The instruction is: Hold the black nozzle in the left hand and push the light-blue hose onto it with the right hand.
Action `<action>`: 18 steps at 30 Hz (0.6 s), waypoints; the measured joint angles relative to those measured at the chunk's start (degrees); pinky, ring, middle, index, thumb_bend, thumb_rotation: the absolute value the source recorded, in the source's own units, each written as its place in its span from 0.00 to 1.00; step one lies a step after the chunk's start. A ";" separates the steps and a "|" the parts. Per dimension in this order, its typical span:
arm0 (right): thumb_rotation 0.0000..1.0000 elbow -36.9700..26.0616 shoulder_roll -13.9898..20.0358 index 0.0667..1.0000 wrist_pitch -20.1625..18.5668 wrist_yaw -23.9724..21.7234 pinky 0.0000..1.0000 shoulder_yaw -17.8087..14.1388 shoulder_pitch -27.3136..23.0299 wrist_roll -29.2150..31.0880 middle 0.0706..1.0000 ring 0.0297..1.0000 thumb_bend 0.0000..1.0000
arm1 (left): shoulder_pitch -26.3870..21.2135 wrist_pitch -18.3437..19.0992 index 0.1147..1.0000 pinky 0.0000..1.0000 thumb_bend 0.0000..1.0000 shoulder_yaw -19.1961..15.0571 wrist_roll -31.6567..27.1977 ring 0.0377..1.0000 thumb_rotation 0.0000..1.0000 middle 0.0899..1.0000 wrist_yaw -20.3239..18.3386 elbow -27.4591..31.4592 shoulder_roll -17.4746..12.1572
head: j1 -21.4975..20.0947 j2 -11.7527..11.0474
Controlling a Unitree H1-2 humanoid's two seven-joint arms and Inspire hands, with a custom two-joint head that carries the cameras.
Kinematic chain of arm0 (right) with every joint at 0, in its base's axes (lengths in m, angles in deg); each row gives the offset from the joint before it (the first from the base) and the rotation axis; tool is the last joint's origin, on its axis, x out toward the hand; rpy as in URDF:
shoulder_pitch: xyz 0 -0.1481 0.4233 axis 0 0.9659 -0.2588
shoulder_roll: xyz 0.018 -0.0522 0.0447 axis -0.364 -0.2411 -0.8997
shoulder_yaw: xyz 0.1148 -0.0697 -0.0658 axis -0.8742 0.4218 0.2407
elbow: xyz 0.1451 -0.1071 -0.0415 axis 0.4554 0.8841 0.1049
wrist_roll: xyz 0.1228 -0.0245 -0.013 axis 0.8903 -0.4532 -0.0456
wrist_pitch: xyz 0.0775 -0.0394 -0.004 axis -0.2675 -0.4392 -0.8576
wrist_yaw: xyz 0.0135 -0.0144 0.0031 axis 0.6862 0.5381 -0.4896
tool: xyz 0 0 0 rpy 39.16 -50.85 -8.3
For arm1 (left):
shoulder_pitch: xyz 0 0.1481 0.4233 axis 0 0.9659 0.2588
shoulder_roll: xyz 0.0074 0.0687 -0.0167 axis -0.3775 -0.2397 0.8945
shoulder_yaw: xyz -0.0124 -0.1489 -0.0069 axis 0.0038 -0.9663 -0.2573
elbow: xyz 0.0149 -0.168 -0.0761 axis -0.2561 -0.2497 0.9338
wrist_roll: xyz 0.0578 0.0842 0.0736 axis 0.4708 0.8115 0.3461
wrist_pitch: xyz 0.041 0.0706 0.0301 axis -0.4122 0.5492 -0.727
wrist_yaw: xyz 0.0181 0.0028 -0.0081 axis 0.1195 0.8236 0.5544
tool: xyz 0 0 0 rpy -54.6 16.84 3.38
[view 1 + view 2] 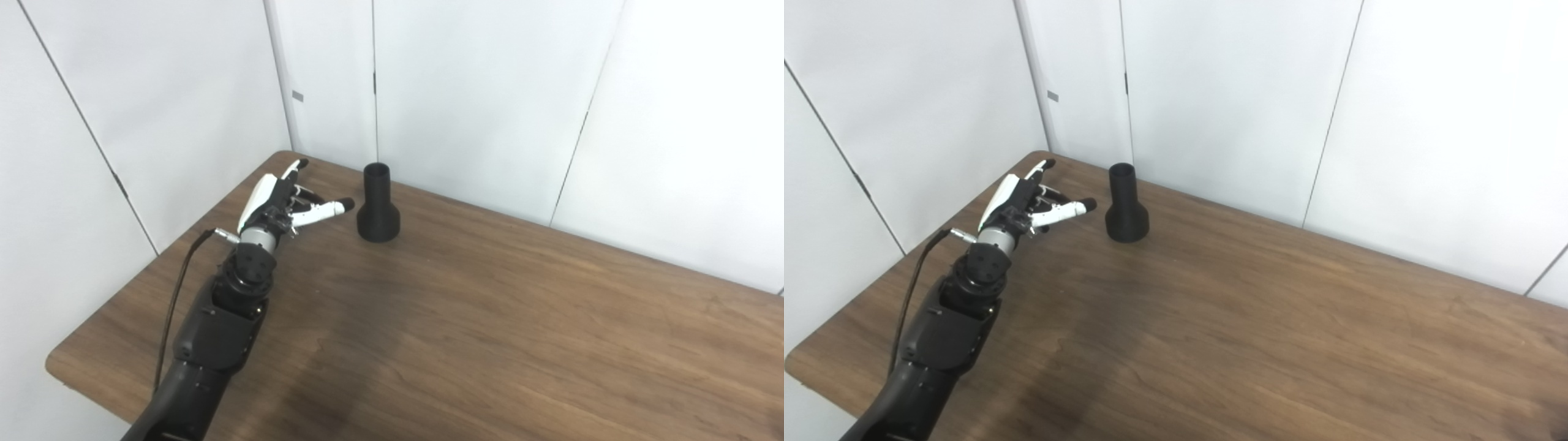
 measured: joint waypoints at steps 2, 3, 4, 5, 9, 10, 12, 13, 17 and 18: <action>0.17 -0.02 0.00 0.45 -0.13 0.01 0.39 -0.01 0.00 0.04 0.53 0.51 0.50 | 0.04 0.00 0.98 0.53 1.00 0.19 0.03 0.68 0.46 0.77 -0.06 0.09 -0.01 | -0.09 0.00; 0.17 -0.04 0.00 0.45 -0.28 0.01 0.39 -0.02 0.02 0.08 0.53 0.51 0.50 | 0.07 0.00 0.97 0.57 1.00 0.50 0.13 0.72 0.47 0.79 -0.13 0.14 -0.04 | -0.26 0.00; 0.17 -0.07 0.00 0.45 -0.33 0.01 0.39 -0.02 0.03 0.10 0.53 0.51 0.50 | 0.10 0.00 0.96 0.62 1.00 0.96 0.38 0.76 0.47 0.83 -0.21 0.14 -0.14 | -0.35 0.09; 0.17 -0.08 0.00 0.45 -0.33 0.01 0.39 -0.02 0.03 0.11 0.53 0.51 0.50 | 0.15 -0.02 0.96 0.65 1.00 1.53 0.65 0.80 0.46 0.86 -0.22 0.15 -0.25 | -0.35 0.09; 0.17 -0.15 -0.01 0.45 -0.30 0.03 0.38 -0.01 0.07 0.10 0.53 0.50 0.50 | 0.61 -0.70 0.92 0.68 1.00 4.90 3.20 0.81 0.49 0.86 -0.05 -0.25 -0.99 | -0.70 0.26; 0.17 -0.19 -0.01 0.45 -0.32 0.04 0.38 -0.01 0.08 0.10 0.53 0.50 0.50 | 0.83 -0.75 0.91 0.69 1.00 6.05 4.29 0.81 0.48 0.86 -0.05 -0.31 -1.33 | -0.79 0.35; 0.17 -0.40 -0.02 0.45 -0.51 0.09 0.37 -0.01 0.21 0.11 0.53 0.50 0.50 | 1.29 -1.46 0.91 0.72 1.00 8.40 6.47 0.83 0.48 0.88 0.05 -0.84 -1.99 | -0.88 0.53; 0.17 -0.56 -0.04 0.45 -0.65 0.13 0.37 -0.02 0.34 0.12 0.53 0.50 0.50 | 1.52 -1.89 0.91 0.74 1.00 9.41 7.58 0.85 0.49 0.90 0.11 -1.07 -2.25 | -0.97 0.62; 0.17 -1.32 -0.07 0.45 -1.10 0.17 0.37 -0.01 1.02 0.22 0.53 0.50 0.50 | 2.32 -2.69 0.96 0.87 1.00 12.37 11.53 0.96 0.52 0.96 0.43 -2.22 -2.67 | -1.14 0.70; 0.17 -1.35 -0.07 0.45 -1.10 0.15 0.37 0.00 1.04 0.21 0.53 0.50 0.50 | 2.32 -2.69 0.97 0.90 1.00 12.76 12.18 0.98 0.52 0.98 0.46 -2.80 -2.67 | -1.14 0.70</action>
